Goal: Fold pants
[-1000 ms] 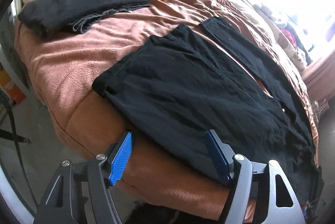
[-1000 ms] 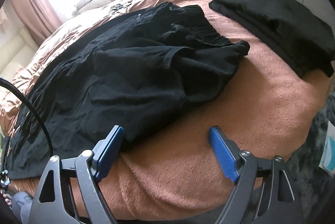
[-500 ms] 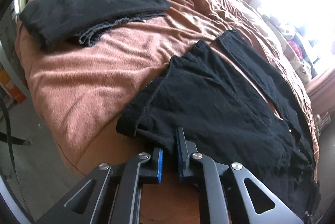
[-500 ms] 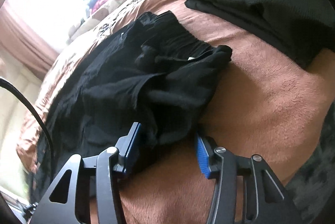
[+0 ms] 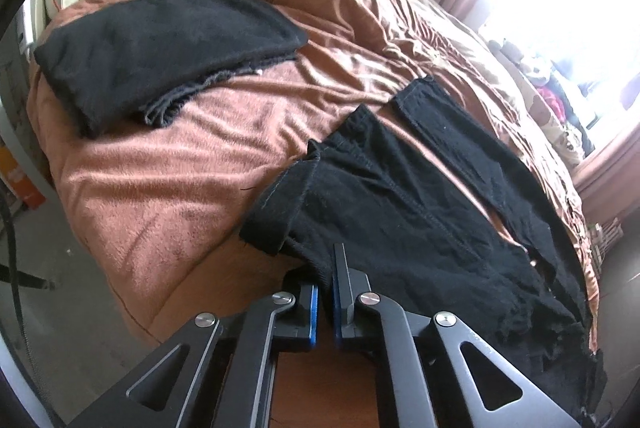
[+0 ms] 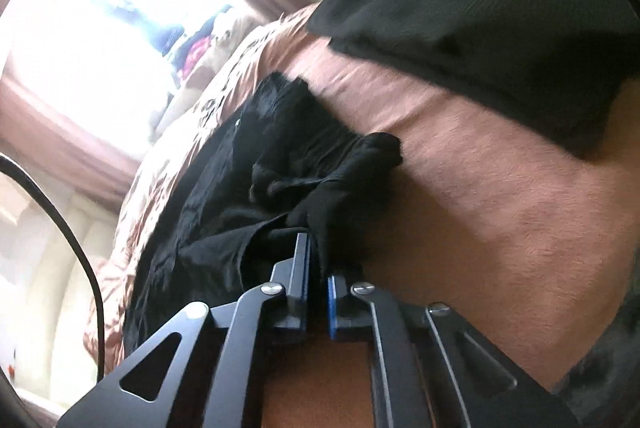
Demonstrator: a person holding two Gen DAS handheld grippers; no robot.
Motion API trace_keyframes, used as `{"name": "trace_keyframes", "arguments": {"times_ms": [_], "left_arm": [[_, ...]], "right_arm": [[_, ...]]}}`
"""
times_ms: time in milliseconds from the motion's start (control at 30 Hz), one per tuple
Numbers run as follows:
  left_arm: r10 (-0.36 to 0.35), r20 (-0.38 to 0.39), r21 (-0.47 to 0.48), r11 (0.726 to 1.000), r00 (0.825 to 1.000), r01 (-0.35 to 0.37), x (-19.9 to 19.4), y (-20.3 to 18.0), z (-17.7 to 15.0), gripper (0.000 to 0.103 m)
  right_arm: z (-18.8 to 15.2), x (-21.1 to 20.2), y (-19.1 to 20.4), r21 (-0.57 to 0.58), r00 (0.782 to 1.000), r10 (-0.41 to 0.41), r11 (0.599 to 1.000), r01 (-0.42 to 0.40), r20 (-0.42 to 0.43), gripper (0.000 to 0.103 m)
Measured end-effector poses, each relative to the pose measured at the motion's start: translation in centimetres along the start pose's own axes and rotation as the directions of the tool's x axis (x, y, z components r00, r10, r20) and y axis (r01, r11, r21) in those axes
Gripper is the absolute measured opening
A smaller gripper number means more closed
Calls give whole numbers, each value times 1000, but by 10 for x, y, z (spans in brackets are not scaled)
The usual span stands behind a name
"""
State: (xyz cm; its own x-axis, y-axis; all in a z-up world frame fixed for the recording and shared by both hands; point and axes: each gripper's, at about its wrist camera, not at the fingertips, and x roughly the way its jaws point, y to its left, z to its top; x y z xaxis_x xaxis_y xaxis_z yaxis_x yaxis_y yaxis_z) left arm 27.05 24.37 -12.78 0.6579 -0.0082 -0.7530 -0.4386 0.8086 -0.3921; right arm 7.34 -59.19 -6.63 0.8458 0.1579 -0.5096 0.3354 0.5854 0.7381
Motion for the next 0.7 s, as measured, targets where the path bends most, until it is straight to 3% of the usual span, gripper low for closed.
{"name": "trace_keyframes", "arguments": {"times_ms": [333,700], "left_arm": [[-66,60,29,997,996,64,-34,-17,21,4],[-103,145,99,991,984,89,-50,-61,71,3]], "right_arm": [[-11,-36,11,-24,997,35,999,-34,71,1],[20,-35,45,-106,989,100,990,-89,107,1]]}}
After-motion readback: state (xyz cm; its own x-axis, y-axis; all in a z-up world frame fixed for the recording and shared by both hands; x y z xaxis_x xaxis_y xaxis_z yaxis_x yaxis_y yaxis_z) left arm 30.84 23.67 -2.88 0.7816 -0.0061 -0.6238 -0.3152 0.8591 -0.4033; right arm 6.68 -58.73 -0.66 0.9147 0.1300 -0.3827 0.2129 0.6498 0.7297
